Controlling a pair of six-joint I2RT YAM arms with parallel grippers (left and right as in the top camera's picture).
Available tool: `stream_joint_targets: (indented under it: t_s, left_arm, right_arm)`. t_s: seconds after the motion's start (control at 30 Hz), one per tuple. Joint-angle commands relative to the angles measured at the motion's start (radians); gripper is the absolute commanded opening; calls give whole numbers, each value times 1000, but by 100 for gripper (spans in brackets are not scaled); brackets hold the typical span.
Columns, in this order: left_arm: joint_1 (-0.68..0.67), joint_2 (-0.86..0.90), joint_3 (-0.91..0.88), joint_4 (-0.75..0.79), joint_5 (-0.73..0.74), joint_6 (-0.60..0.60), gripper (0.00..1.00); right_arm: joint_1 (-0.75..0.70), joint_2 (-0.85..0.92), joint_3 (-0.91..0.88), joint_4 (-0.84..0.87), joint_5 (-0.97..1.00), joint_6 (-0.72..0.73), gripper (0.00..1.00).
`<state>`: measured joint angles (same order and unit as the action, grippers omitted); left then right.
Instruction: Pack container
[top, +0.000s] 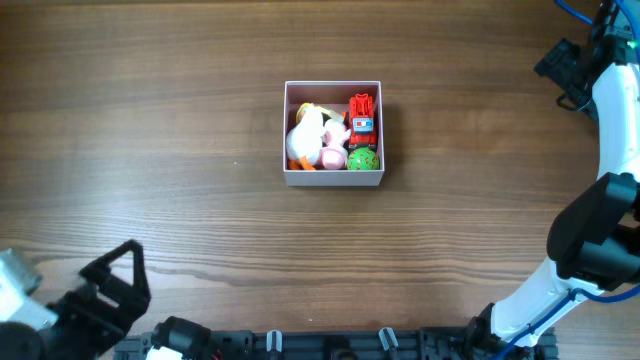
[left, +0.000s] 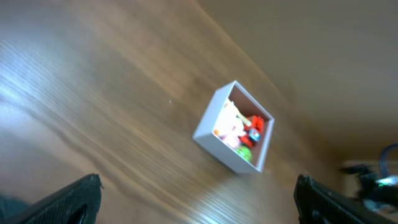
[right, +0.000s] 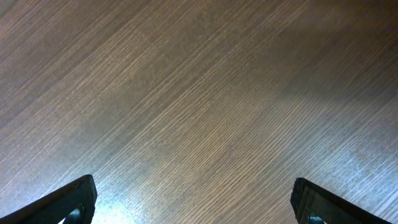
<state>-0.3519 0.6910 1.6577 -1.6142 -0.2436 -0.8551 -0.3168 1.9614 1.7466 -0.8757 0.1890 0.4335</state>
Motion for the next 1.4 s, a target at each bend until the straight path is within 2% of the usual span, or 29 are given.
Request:
stream_joint_targets:
  t_s: [0.0,0.13,0.23,0.37,0.53,0.6,0.77,0.87,1.13,1.3,1.37]
  left_arm:
    - [8,3,-101,69,-38,341,100]
    - [59,-4,-229,184,-39,529,100]
    - [139,-36,-360,339,-38,629,100]
    - [225,-131,-555,574,-27,696,100]
    - [303,-316,-846,846,-7,703,100]
    - [333,-400,-968,955,51,760,100]
    - [415,-571,-1252,1279,339,987,100]
    - [448,-611,-1358,1397,406,990,100]
    - [444,-621,-1408,1423,394,978,100]
    - [426,-670,-1429,1416,267,816,100]
    - [426,-687,-1433,1412,246,794,100]
  right_arm:
    - [3,-13,-4,1,21,14,100]
    - [3,-13,-4,1,21,14,100]
    - [3,-13,-4,1,21,14,100]
    - [3,-13,-4,1,21,13,100]
    - [3,-13,-4,1,21,14,100]
    - [3,-13,-4,1,21,13,100]
    - [3,-13,-4,1,21,14,100]
    - [3,-13,-4,1,21,14,100]
    - [3,-13,-4,1,21,14,100]
    - [3,-13,-4,1,21,13,100]
    - [3,-13,-4,1,21,13,100]
